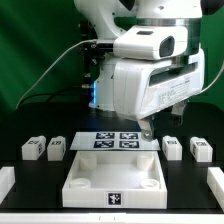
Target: Assemble one leg
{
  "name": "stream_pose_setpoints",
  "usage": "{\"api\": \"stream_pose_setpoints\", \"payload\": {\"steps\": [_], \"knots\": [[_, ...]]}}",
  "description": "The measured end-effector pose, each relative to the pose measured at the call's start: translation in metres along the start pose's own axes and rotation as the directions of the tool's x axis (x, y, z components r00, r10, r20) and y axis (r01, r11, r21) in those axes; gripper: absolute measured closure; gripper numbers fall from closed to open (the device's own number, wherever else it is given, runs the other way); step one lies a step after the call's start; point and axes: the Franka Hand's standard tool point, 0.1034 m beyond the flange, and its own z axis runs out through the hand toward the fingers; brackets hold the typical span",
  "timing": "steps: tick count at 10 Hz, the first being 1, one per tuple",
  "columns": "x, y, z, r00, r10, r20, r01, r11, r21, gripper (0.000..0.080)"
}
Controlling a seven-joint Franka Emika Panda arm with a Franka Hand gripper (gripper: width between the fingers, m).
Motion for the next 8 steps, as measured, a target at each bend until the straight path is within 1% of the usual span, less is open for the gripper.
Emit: {"api": "stream_pose_setpoints", "payload": {"steps": [6,8], "knots": [[0.0000,0.0000,0.0001,1.000,0.000,0.000,0.000,1.000,0.000,0.0150],[-0.0025,-0.0024,0.0008,0.999,-0.040,0.001,0.040,0.999,0.000,0.0150]]}}
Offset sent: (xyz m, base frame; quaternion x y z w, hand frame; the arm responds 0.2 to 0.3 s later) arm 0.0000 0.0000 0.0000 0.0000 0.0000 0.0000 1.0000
